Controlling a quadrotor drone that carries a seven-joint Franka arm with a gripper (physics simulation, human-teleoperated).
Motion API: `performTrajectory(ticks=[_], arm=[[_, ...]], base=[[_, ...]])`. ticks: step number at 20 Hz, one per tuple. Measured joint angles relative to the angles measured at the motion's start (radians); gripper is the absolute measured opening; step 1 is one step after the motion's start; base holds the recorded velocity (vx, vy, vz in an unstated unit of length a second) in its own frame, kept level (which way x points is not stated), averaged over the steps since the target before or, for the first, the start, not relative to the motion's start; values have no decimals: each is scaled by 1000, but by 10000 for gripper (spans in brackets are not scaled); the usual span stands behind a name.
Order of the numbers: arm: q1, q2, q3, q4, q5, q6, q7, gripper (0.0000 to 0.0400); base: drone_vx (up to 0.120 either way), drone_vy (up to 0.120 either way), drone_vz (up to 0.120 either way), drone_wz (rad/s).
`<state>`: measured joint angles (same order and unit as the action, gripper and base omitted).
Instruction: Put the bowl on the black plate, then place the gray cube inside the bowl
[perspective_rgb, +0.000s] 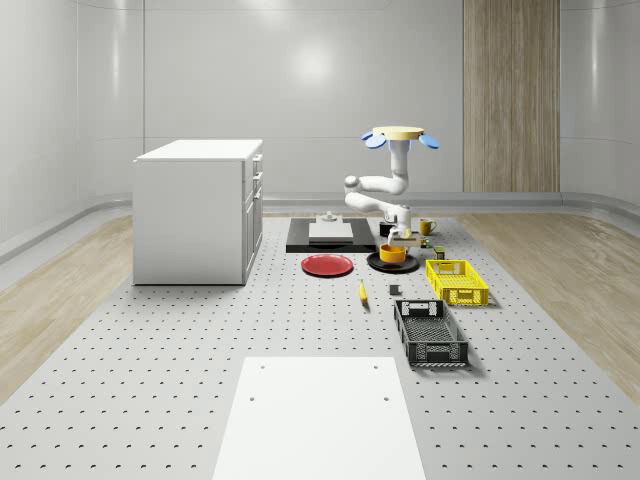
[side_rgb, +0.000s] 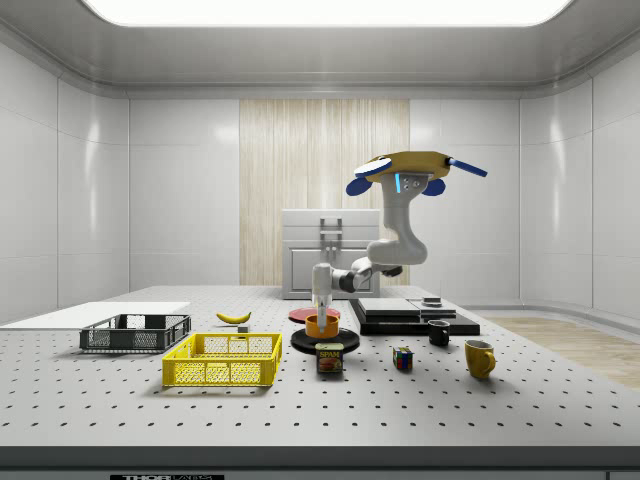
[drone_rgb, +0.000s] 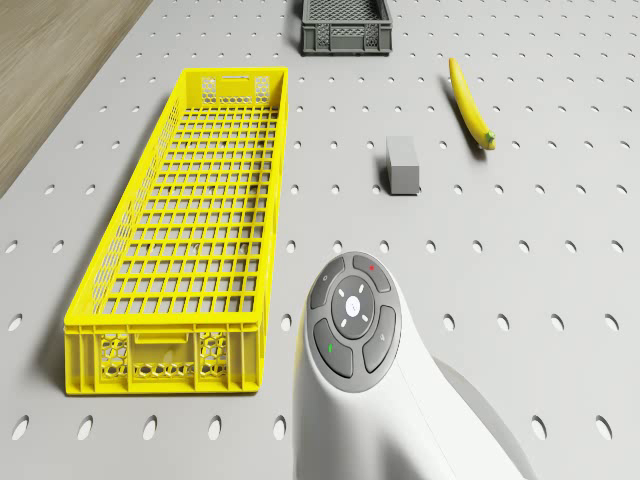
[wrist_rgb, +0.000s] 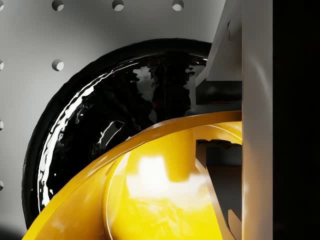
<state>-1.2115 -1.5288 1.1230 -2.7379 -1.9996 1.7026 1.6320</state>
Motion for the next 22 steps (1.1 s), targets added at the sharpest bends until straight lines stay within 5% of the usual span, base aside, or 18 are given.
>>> performTrajectory(ticks=[12,14,16,22], arm=[[-4,14,-51,-12,-55,-1,25,100],[1,15,-55,-16,-60,-3,24,218],[7,16,-49,-24,-55,-9,23,289],[26,17,-9,-49,-20,-35,21,375]], base=[[0,0,0,0],[0,0,0,0],[0,0,0,0],[13,-7,100,0]])
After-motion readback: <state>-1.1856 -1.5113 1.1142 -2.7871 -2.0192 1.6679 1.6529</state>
